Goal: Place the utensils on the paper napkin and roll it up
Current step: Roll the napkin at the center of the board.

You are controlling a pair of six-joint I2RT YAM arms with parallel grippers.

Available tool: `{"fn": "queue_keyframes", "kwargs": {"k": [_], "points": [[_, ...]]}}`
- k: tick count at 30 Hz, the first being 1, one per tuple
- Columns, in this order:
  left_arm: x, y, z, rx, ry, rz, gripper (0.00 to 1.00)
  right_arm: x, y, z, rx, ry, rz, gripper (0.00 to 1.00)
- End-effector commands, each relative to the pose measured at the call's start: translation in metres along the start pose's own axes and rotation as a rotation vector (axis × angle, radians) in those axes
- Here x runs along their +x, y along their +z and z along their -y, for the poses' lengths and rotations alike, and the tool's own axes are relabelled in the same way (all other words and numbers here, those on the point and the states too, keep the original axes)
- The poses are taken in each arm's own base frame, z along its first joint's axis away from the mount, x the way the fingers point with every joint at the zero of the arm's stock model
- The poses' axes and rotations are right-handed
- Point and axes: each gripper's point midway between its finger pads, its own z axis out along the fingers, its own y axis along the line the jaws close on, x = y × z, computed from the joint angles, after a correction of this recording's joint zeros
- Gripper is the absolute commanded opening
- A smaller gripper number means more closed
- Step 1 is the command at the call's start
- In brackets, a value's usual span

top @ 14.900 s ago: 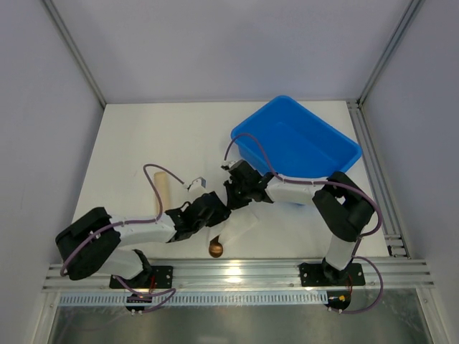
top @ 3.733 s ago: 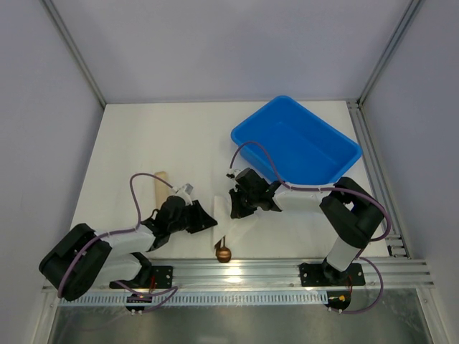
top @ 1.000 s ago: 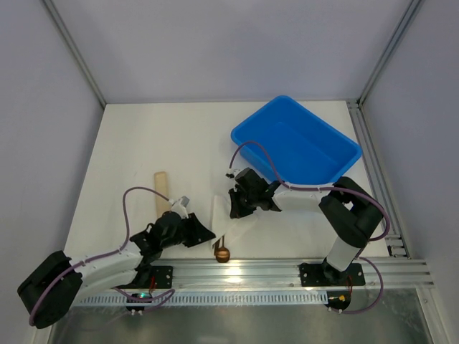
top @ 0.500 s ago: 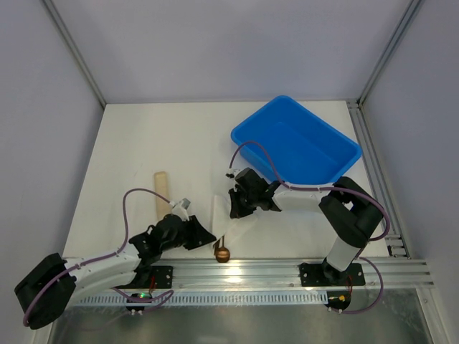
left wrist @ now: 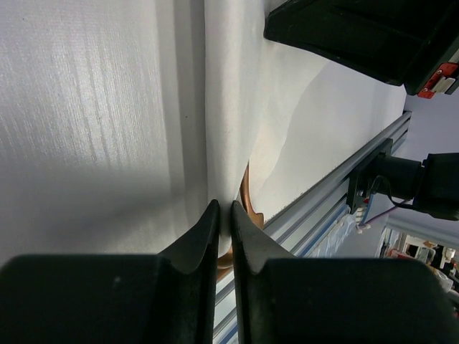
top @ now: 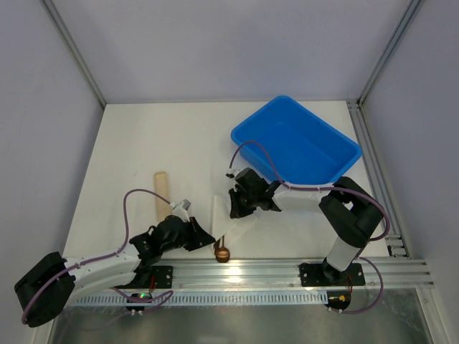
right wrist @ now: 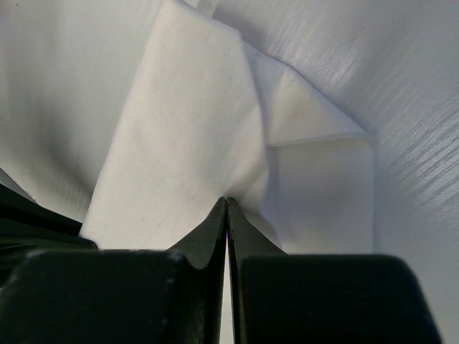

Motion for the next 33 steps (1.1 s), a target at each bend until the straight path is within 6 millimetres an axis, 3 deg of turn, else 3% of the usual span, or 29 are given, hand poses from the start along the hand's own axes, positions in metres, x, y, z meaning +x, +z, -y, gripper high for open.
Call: {"fn": "queue_keyframes", "kwargs": {"k": [1, 3, 11, 16, 20, 27, 33], "points": [[0.009, -0.001, -0.018, -0.041, 0.0, -0.015, 0.1, 0.001, 0.006, 0.008, 0.04, -0.014, -0.002, 0.04], [0.008, 0.0, -0.019, -0.048, -0.001, -0.011, 0.0, 0.002, 0.007, 0.009, 0.041, -0.015, -0.004, 0.04], [0.01, 0.001, -0.021, -0.059, 0.007, -0.022, 0.0, 0.001, 0.008, 0.008, 0.041, -0.017, -0.008, 0.04], [0.011, 0.0, -0.023, -0.069, 0.004, -0.024, 0.23, 0.0, 0.008, 0.008, 0.041, -0.019, -0.008, 0.04], [0.012, -0.005, -0.028, -0.085, 0.005, -0.024, 0.31, 0.0, 0.007, 0.008, 0.042, -0.02, -0.007, 0.04], [0.01, -0.015, -0.029, -0.08, -0.001, 0.002, 0.28, 0.002, 0.009, 0.008, 0.039, -0.014, -0.01, 0.04], [0.011, -0.012, -0.027, -0.072, -0.004, -0.008, 0.27, 0.003, 0.009, 0.009, 0.039, -0.015, -0.012, 0.04]]}}
